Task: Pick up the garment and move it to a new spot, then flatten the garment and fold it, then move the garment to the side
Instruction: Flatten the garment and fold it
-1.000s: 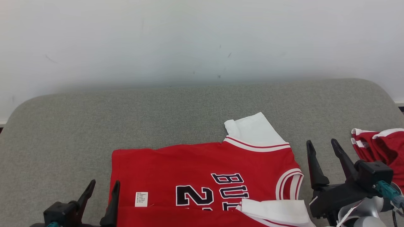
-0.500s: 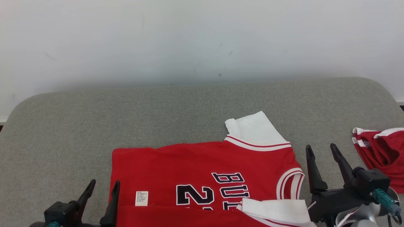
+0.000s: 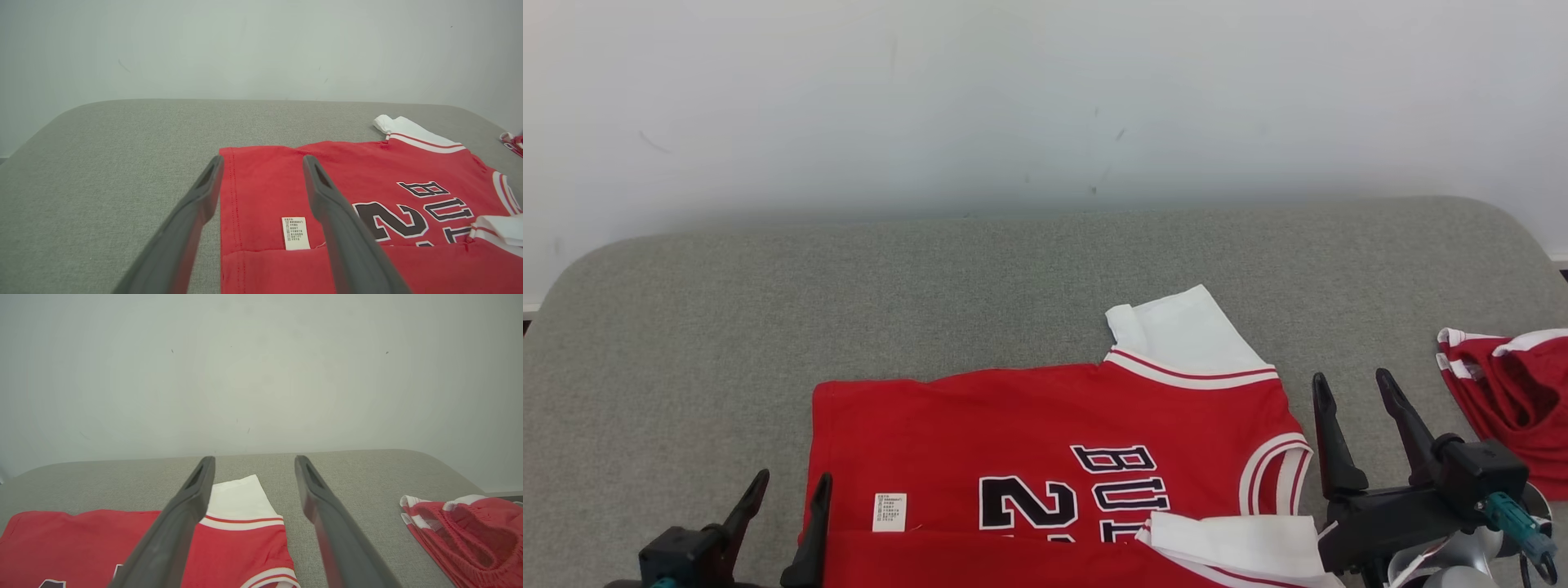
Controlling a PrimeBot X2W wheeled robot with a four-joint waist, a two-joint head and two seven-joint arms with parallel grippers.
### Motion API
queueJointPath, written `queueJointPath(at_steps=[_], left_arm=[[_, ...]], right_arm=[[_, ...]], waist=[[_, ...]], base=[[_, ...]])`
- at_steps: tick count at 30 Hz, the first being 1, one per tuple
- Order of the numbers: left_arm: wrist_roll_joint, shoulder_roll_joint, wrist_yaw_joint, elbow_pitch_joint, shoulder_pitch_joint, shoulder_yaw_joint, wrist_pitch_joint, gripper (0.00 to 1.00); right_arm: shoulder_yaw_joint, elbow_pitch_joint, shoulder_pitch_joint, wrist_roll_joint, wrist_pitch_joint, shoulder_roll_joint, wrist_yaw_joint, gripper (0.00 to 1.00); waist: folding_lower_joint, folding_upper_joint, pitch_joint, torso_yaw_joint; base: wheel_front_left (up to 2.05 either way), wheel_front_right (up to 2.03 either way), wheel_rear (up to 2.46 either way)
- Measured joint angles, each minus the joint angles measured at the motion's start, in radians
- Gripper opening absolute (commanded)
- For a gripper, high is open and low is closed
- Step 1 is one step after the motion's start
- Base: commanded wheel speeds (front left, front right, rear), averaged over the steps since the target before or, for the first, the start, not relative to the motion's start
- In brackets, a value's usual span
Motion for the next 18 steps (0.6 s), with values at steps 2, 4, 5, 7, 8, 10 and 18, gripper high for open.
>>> queueJointPath(at_steps=[2,4,5,7,8,10,18], left_arm=[[0.0,0.0,0.0,0.001,0.0,0.0,0.0,1.0],[0.0,0.0,0.0,0.001,0.0,-0.003,0.0,1.0],[0.0,0.0,-0.001,0.001,0.0,-0.004,0.0,1.0],[0.0,0.0,-0.008,0.002,-0.002,-0.004,0.0,1.0],[0.0,0.0,-0.008,0.002,-0.006,-0.003,0.0,1.0],[-0.001,0.005,-0.017,0.009,-0.027,-0.001,0.002,1.0],[-0.024,0.047,-0.063,0.083,-0.106,0.01,0.078,1.0]], right_arm=[[0.001,0.004,0.0,-0.001,-0.007,0.0,0.0,1.0],[0.0,0.002,0.0,-0.002,-0.009,0.0,0.002,1.0],[0.001,0.0,0.001,-0.002,-0.01,0.0,0.003,1.0],[0.001,-0.001,0.0,-0.003,-0.016,0.0,0.004,1.0],[0.002,-0.002,0.0,-0.003,-0.016,0.0,0.004,1.0],[0.01,-0.002,-0.006,-0.005,-0.017,0.0,0.007,1.0],[0.05,0.0,-0.058,-0.016,-0.025,0.007,0.025,1.0]], waist=[[0.0,0.0,0.002,0.0],[0.0,0.0,0.005,0.001],[0.0,0.0,0.009,0.001],[0.0,0.0,0.017,0.002],[0.0,0.0,0.021,0.002],[0.0,0.0,0.032,0.001],[0.0,0.0,0.066,-0.029]], base=[[0.0,0.0,0.0],[0.0,0.0,0.0],[0.0,0.0,0.0],[0.0,0.0,0.0],[0.0,0.0,0.0],[0.0,0.0,0.0],[0.0,0.0,0.0]])
